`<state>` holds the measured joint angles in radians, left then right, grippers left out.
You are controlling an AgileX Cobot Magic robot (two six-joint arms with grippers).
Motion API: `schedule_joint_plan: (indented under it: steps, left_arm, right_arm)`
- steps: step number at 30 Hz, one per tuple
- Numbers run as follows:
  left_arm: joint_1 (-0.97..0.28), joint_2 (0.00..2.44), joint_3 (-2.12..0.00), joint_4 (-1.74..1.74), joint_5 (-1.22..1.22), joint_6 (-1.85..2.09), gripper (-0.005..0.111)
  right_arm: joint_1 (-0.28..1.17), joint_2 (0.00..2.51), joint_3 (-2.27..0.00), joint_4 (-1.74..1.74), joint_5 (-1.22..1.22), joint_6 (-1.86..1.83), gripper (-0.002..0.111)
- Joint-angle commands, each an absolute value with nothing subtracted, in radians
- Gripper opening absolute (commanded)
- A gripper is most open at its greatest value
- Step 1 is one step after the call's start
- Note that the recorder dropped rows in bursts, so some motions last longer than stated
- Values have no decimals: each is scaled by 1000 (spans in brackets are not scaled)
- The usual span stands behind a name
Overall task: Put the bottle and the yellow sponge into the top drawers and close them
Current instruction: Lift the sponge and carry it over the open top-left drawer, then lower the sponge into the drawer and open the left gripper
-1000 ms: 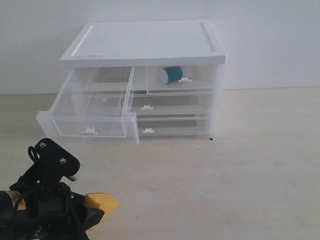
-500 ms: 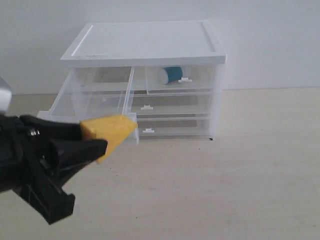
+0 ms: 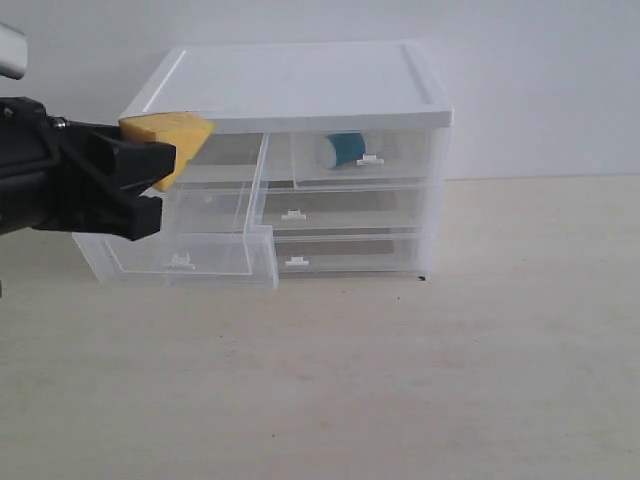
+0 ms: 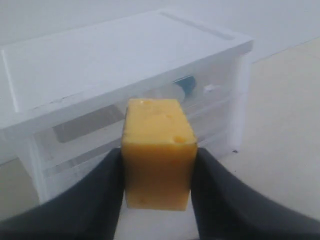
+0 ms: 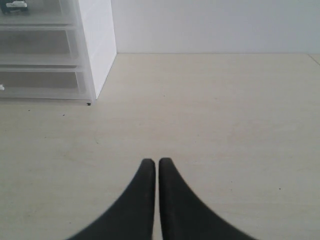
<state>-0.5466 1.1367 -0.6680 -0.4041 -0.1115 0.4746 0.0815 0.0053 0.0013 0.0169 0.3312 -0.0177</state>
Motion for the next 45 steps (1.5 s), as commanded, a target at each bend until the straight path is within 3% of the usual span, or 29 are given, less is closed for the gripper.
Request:
schedule_joint_plan:
  steps: [1, 18, 20, 21, 25, 30, 34, 36, 37, 41, 45]
  left_arm:
    - [-488, 1242, -715, -402, -134, 487, 4]
    - [-472, 1478, -792, -402, -142, 516, 4]
    - [-471, 1478, -792, -402, -145, 516, 13]
    - [-471, 1478, -792, -402, -145, 516, 25]
    - [-471, 1478, -792, -402, -151, 512, 54]
    - [-471, 1460, -792, -402, -165, 493, 64]
    - [-471, 1355, -792, -402, -131, 493, 63]
    - [-471, 1299, -792, -402, -88, 493, 55]
    - [-471, 1277, -792, -402, -57, 494, 49]
    - [-471, 1186, -792, -399, 136, 524, 4]
    - [-471, 1163, -792, -399, 322, 524, 4]
  right_arm:
    - [79, 0, 0, 12, 323, -20, 0]
    - [79, 0, 0, 12, 323, -20, 0]
    - [79, 0, 0, 12, 323, -20, 0]
    - [79, 0, 0, 12, 323, -20, 0]
    - [79, 0, 0, 12, 323, -20, 0]
    - [79, 0, 0, 12, 323, -20, 0]
    - [79, 0, 0, 12, 323, -20, 0]
    - [79, 0, 0, 12, 323, -20, 0]
    - [79, 0, 0, 12, 323, -20, 0]
    - [79, 0, 0, 12, 323, -20, 0]
    - [79, 0, 0, 12, 323, -20, 0]
